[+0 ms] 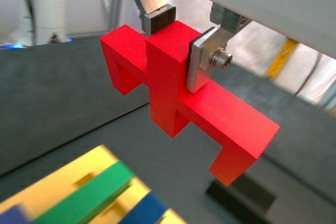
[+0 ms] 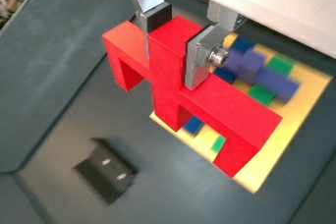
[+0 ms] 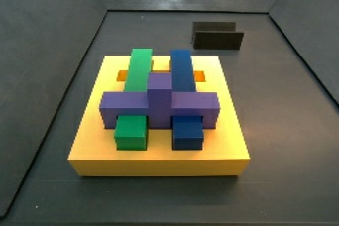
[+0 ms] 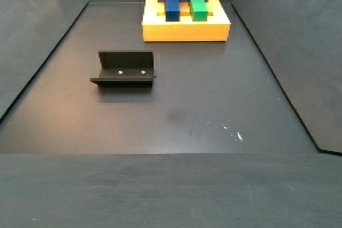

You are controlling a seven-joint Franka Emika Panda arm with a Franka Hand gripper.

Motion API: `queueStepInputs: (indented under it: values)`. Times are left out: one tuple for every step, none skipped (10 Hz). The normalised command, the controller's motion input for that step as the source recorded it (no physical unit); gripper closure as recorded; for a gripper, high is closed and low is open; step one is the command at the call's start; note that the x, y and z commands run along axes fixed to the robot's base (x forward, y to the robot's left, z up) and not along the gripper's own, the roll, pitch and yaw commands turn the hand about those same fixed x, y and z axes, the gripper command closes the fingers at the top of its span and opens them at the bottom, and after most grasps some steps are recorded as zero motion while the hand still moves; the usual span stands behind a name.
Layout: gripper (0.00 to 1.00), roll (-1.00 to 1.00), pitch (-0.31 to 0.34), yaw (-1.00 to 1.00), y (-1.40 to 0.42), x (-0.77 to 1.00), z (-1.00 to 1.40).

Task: Pick up the red object. Move up. Place the red object on the fixture. Regrasp the red object. Move to above the board. Insert the red object.
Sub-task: Move to above the board, then insert the red object.

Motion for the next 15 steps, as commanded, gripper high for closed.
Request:
queueStepInputs:
  values:
    - [1.00, -1.00, 0.109, 0.10, -0.17, -0.16, 0.04]
    - [1.00, -1.00, 0.075, 0.10, -0.04, -0.11, 0.01]
    - [1.00, -1.00, 0.065, 0.10, -0.02, -0.09, 0.00]
    - [1.00, -0.75, 0.017, 0.06, 0.02, -0.06, 0.01]
    - [1.00, -0.58, -0.005, 0.04, 0.02, -0.05, 0.00]
    - [1.00, -0.33, -0.017, 0.02, 0.01, -0.03, 0.00]
    - [1.00, 0.00, 0.000, 0.00, 0.04, 0.00, 0.00]
    - [1.00, -0.04, 0.000, 0.00, 0.00, 0.05, 0.00]
    - [1.00, -0.14, -0.149, 0.00, 0.03, 0.00, -0.77]
    - [1.00, -0.01, -0.149, 0.00, 0.00, 0.00, -0.97]
    - [1.00, -0.03, -0.160, 0.11, 0.00, 0.00, -0.91]
    - [1.00, -0.03, -0.171, 0.24, 0.02, 0.00, -0.89]
    - [1.00, 0.02, -0.163, 0.20, 0.12, 0.00, -0.91]
    - [1.00, 0.02, -0.169, 0.19, 0.13, 0.00, -0.89]
    - [1.00, 0.06, -0.174, 0.19, 0.18, 0.03, -0.84]
